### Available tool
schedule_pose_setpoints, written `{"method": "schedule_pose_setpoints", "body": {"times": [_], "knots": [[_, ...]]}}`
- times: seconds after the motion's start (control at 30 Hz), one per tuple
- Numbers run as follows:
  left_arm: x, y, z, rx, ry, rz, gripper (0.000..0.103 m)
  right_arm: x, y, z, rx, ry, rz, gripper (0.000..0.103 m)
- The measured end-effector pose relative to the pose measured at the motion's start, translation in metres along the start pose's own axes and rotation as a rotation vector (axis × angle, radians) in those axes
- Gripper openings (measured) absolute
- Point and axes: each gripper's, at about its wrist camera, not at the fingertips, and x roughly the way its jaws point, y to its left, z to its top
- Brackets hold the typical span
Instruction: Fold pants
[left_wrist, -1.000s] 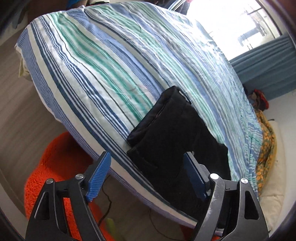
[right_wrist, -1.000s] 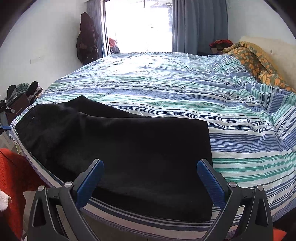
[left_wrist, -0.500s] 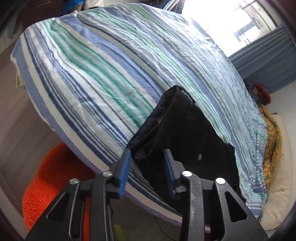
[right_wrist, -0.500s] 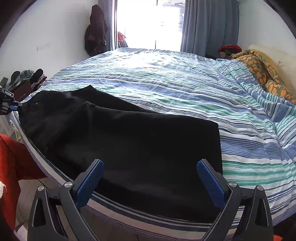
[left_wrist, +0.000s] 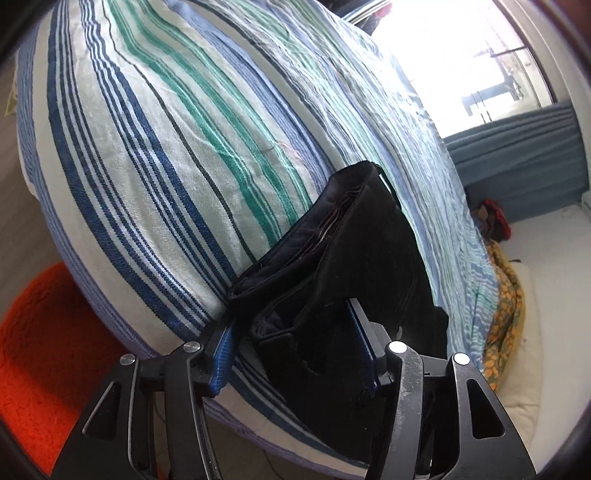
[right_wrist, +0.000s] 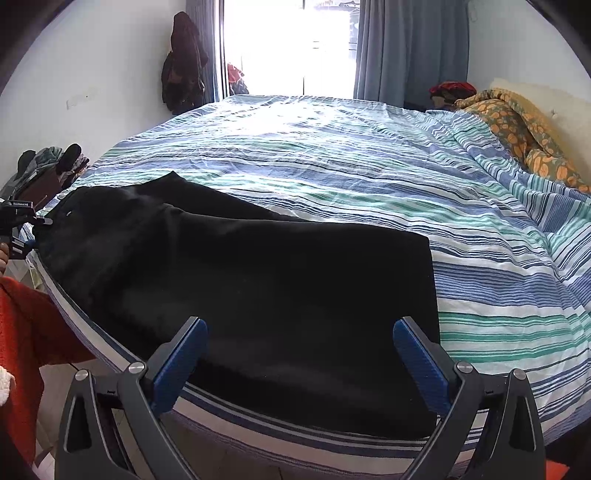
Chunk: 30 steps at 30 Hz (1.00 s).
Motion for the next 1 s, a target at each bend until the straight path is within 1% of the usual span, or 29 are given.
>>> {"method": "schedule_pose_setpoints", "body": {"times": [0.07, 0.1, 0.13, 0.17, 0.2, 0.27, 0.3, 0.37, 0.43, 0.5, 0.6, 0.67, 0.7, 0.73, 0.8, 0.87, 0.93, 0.97, 1.0], "knots": [[0.0, 0.002, 0.002, -0.015, -0.015, -0.04, 0.064, 0.001, 0.0, -0.001, 0.0, 0.007, -0.001, 0.1], [0.0, 0.001, 0.002, -0.009, -0.019, -0.044, 0.063, 0.002, 0.0, -0.001, 0.0, 0.011, -0.001, 0.1], [0.0, -0.001, 0.002, 0.008, -0.021, -0.028, 0.058, 0.003, 0.0, -0.001, 0.0, 0.014, -0.001, 0.1], [-0.002, -0.005, 0.001, 0.038, -0.03, 0.002, 0.043, 0.004, 0.0, 0.0, -0.001, 0.014, 0.0, 0.1], [-0.003, -0.008, 0.0, 0.057, -0.031, 0.009, 0.032, 0.003, 0.001, 0.001, -0.001, 0.01, 0.0, 0.1], [-0.009, -0.015, 0.0, 0.072, -0.032, -0.005, 0.023, 0.001, -0.001, 0.002, 0.005, -0.002, 0.002, 0.1], [-0.016, -0.023, 0.0, 0.091, -0.032, -0.008, 0.021, -0.001, -0.002, 0.003, 0.011, -0.009, 0.004, 0.1], [-0.028, -0.046, -0.004, 0.167, -0.04, 0.017, 0.021, -0.005, -0.006, 0.004, 0.031, -0.023, 0.006, 0.1], [-0.044, -0.083, -0.013, 0.275, -0.05, 0.032, 0.021, -0.008, -0.013, 0.005, 0.057, -0.036, 0.009, 0.1], [-0.06, -0.129, -0.03, 0.41, -0.058, 0.033, 0.021, -0.012, -0.021, 0.006, 0.093, -0.049, 0.01, 0.1], [-0.068, -0.202, -0.074, 0.614, -0.04, 0.016, 0.021, -0.015, -0.036, 0.006, 0.161, -0.06, 0.006, 0.1], [-0.063, -0.241, -0.108, 0.733, -0.012, 0.003, 0.021, -0.016, -0.046, 0.006, 0.209, -0.062, -0.002, 0.1], [-0.056, -0.263, -0.13, 0.801, 0.009, -0.009, 0.021, -0.016, -0.051, 0.006, 0.231, -0.063, -0.008, 0.1], [-0.048, -0.277, -0.148, 0.848, 0.029, -0.02, 0.021, -0.017, -0.055, 0.005, 0.251, -0.065, -0.015, 0.1], [-0.023, -0.304, -0.189, 0.935, 0.096, -0.044, 0.022, -0.019, -0.063, 0.004, 0.287, -0.069, -0.026, 0.1], [0.009, -0.321, -0.229, 1.01, 0.155, -0.043, 0.023, -0.022, -0.069, 0.003, 0.315, -0.072, -0.037, 0.1], [0.051, -0.33, -0.273, 1.068, 0.229, -0.029, 0.03, -0.023, -0.074, 0.001, 0.337, -0.071, -0.044, 0.1], [0.071, -0.332, -0.289, 1.095, 0.267, -0.02, 0.039, -0.024, -0.077, -0.001, 0.348, -0.069, -0.046, 0.1], [0.093, -0.331, -0.309, 1.125, 0.317, -0.01, 0.043, -0.024, -0.079, -0.002, 0.359, -0.066, -0.047, 0.1]]}}
